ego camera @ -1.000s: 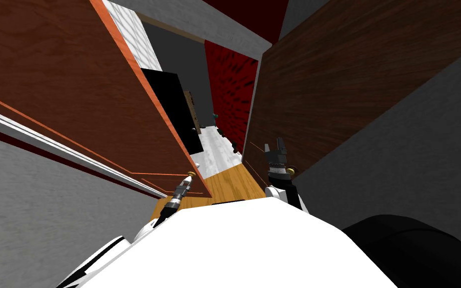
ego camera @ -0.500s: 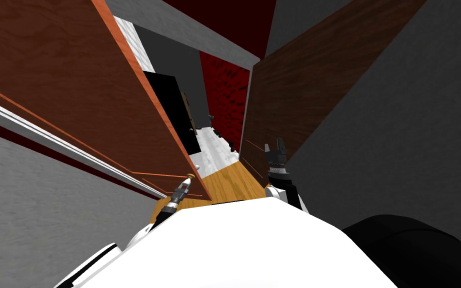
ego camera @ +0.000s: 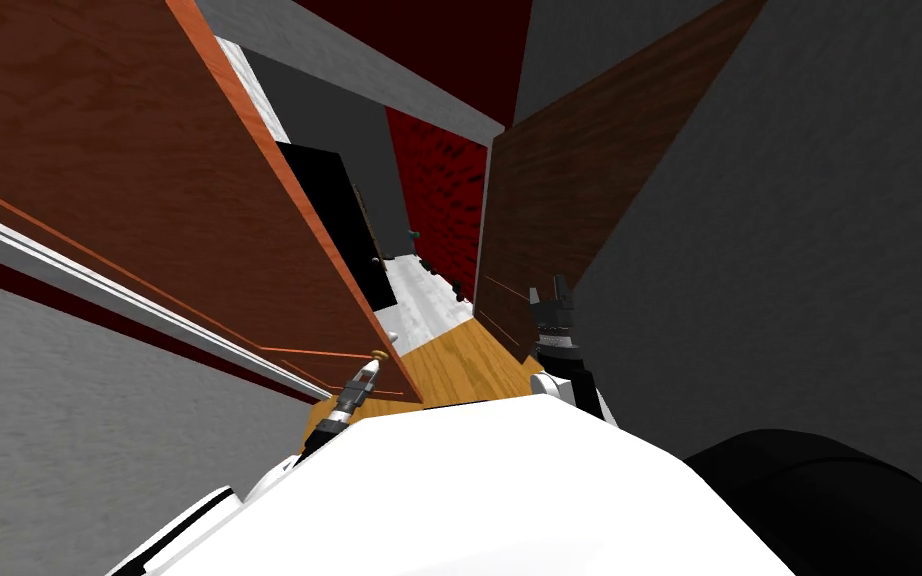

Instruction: Pull the door open

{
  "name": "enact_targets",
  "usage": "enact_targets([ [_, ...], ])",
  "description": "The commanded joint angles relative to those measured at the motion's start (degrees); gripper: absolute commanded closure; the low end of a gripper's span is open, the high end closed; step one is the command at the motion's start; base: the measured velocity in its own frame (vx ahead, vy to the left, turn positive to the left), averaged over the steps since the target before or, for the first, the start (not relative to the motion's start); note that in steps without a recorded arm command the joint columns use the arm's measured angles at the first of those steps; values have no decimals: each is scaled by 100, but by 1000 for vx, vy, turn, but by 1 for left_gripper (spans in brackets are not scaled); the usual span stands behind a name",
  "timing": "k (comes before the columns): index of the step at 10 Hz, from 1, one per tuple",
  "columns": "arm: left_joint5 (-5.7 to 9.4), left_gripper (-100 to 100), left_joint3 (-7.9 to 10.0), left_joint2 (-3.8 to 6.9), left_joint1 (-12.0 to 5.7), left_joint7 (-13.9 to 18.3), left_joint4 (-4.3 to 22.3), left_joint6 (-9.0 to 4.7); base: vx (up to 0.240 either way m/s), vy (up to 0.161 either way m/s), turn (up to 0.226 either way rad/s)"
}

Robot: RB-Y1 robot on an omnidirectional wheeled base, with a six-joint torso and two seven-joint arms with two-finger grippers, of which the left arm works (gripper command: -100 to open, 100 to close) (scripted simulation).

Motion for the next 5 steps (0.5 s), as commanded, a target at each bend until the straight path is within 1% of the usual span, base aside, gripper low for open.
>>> enact_targets([
  [1, 7, 100, -14, 27, 56, 8, -28, -66, -186, 106, -192],
  [3, 17, 100, -38, 50, 99, 36, 28, -186, -187, 112, -193],
  [4, 17, 100, -38, 50, 99, 36, 28, -186, -132, 69, -81],
  [5, 17, 100, -38, 50, 99, 36, 28, -186, -58, 11, 26],
])
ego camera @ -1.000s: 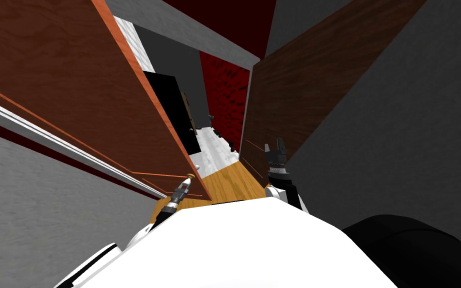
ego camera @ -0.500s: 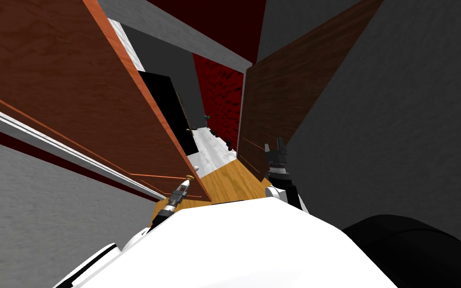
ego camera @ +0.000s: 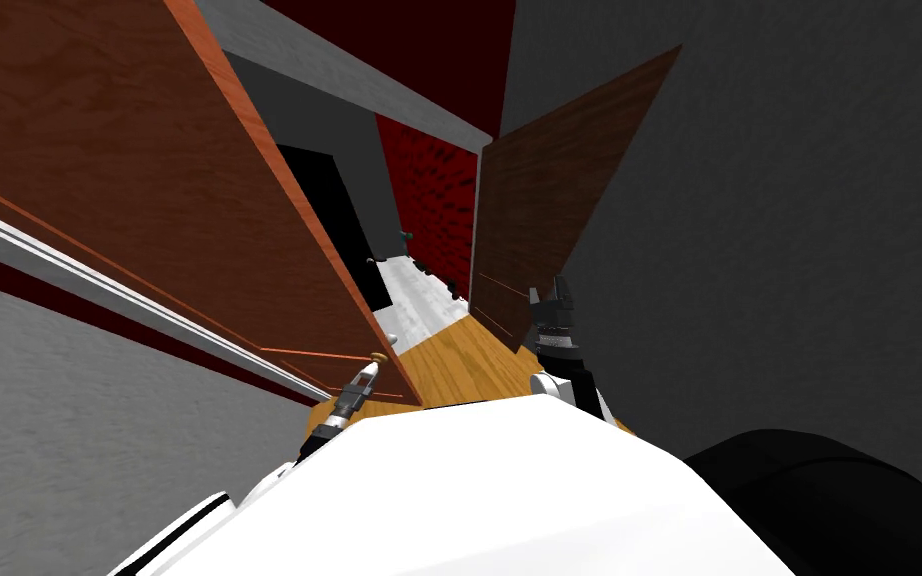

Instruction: Pull the door open

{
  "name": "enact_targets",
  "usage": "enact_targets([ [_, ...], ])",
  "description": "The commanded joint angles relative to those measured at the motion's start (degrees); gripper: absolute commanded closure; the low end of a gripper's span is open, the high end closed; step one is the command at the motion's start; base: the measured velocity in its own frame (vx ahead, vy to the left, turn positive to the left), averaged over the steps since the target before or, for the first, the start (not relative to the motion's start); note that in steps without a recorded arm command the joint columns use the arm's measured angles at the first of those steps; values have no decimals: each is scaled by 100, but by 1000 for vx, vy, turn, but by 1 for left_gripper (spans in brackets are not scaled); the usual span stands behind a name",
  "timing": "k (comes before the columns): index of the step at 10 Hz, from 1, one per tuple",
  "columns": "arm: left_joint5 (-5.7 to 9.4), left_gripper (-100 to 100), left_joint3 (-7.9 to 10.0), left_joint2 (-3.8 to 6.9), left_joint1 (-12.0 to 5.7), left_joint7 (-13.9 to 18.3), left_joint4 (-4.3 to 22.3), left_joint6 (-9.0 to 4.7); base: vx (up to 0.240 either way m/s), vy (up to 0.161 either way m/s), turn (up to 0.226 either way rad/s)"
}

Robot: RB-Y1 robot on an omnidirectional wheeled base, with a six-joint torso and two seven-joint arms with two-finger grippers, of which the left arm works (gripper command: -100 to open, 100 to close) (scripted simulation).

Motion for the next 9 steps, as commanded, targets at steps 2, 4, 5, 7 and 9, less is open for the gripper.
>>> enact_targets([
  [2, 32, 100, -10, 56, 61, 41, 56, -183, -156, 83, -204],
  [4, 40, 100, -27, 72, 92, 61, 96, -268, -179, 86, -167],
  [5, 44, 100, -36, 80, 109, 72, 117, -315, -184, 79, -147],
  [7, 48, 100, -45, 89, 126, 83, 139, -361, -156, 70, -97],
  [9, 46, 100, -76, 88, 187, 66, 91, -331, -98, 43, -88],
])
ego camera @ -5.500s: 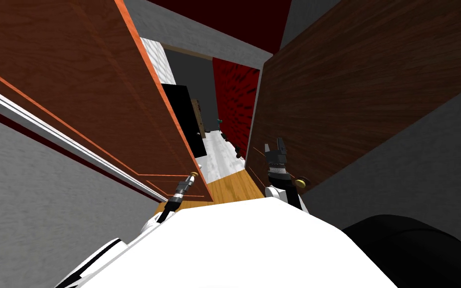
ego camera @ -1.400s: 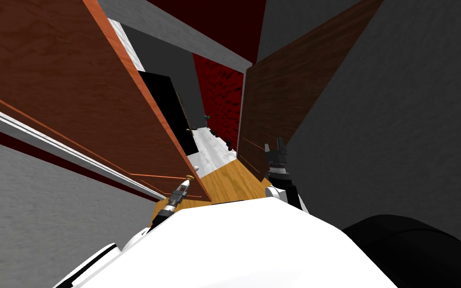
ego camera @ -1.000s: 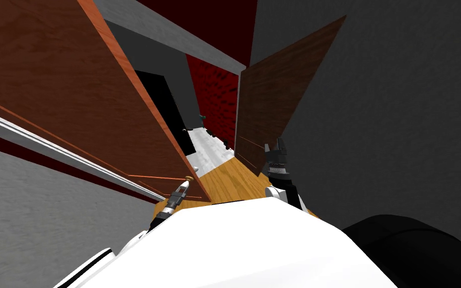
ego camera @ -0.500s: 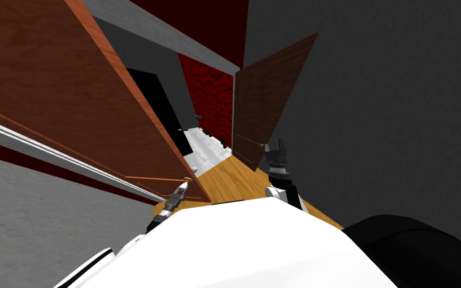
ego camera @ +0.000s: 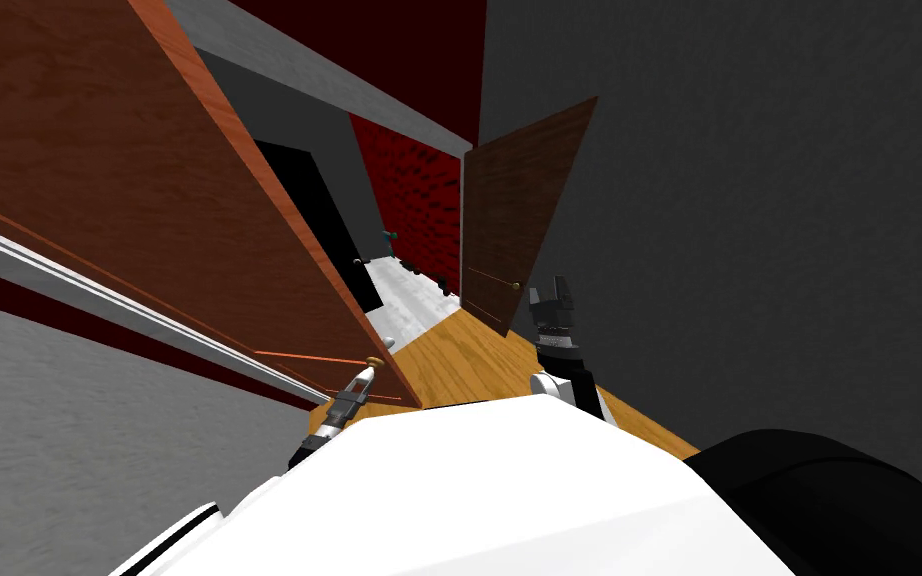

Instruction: Pull the door open

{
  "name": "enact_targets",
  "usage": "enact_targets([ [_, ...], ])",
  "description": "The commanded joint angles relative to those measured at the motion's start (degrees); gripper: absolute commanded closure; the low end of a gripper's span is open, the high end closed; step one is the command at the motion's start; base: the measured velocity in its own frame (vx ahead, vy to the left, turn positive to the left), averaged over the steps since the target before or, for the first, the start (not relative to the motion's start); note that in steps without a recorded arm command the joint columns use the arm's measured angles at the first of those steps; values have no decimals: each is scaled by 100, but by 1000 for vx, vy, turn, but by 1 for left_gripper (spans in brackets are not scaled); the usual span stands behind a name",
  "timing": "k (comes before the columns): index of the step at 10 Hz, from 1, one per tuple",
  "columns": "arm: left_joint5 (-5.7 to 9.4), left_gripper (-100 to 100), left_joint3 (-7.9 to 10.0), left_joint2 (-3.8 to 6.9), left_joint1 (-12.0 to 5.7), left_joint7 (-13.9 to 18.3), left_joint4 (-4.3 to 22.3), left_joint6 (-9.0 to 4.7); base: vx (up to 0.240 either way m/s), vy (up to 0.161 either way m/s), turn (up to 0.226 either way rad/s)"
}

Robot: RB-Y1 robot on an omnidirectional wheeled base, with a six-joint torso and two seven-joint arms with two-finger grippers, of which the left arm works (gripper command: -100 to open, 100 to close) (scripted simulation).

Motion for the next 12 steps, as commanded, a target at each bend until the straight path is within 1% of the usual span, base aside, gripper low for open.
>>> enact_targets([
  [1, 10, 100, -7, 10, 22, -3, -11, -37, -189, 93, -189],
  [10, 89, 100, -56, 28, 71, 42, 186, -318, -176, 86, -163],
  [11, 95, 100, -59, 30, 75, 46, 201, -340, -187, 49, -118],
  [12, 77, 100, -73, 2, 51, 50, 232, -325, -77, 23, -29],
])
